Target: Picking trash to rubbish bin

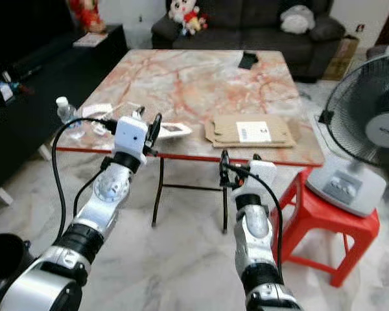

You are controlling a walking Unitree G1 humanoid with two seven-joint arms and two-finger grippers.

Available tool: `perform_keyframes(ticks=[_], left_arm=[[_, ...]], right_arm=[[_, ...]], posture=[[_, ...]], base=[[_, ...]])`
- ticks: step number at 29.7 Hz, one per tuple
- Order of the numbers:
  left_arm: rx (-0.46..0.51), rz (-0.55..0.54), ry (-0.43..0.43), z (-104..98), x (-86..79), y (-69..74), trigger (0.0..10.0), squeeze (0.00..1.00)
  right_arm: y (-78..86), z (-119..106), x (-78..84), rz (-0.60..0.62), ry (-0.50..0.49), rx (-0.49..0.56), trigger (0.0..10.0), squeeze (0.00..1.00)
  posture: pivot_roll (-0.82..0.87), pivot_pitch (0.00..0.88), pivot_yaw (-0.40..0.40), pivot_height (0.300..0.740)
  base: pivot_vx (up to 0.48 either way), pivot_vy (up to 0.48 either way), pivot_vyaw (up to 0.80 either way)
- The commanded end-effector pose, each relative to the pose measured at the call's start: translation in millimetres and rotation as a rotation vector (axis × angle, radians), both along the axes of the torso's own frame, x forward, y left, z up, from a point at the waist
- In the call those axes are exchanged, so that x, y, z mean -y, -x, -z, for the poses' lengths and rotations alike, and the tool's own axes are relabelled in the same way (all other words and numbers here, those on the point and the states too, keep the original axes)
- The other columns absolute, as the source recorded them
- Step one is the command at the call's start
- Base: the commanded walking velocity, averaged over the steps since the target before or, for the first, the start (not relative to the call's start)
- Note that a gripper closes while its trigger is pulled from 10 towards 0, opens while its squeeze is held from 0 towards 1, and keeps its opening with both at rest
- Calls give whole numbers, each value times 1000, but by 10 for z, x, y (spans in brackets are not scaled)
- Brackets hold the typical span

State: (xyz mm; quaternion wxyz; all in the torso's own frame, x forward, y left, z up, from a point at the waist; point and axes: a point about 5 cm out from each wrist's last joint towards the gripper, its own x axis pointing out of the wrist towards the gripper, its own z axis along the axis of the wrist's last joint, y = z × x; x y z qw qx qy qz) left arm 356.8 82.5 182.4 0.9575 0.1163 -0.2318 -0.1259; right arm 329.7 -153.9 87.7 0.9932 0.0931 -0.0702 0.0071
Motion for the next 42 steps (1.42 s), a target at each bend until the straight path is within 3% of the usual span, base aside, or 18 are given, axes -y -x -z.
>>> perform_keyframes(ticks=[1,14,27,31,34,36,40,41,42], left_arm=[[2,10,-2,-12,11,6,10000,0],[2,11,-3,-7,1,17,10000,0],[-2,14,-8,7,-11,27,10000,0],[-14,8,-10,21,-15,18,10000,0],[-48,14,-14,77,-24,12,10000,0],[-166,-21,5,295,-149,-8,10000,0],[-288,-71,-12,550,-330,-6,10000,0],[-374,-111,-39,759,-471,33,10000,0],[-374,-111,-39,759,-471,33,10000,0]], right_arm=[[-1,-8,29,8,0,4,10000,0],[36,62,88,23,7,-23,10000,0],[64,110,165,40,15,-42,10000,0],[74,128,183,45,16,-50,10000,0],[93,171,210,48,21,-70,10000,0],[171,327,266,48,37,-141,10000,0],[291,510,338,63,46,-221,10000,0],[390,654,378,73,54,-294,10000,0],[390,654,378,73,54,-294,10000,0]], posture=[[-118,32,45,740],[-119,34,45,740],[-118,34,46,740],[-118,34,46,740],[-118,34,46,740],[-118,34,44,740],[-118,37,43,740],[-118,37,43,740],[-118,37,43,740]], base=[[0,0,0],[-60,0,0],[-426,0,0],[0,0,0],[0,0,0],[0,0,0],[0,0,123],[0,0,794],[0,0,794]])
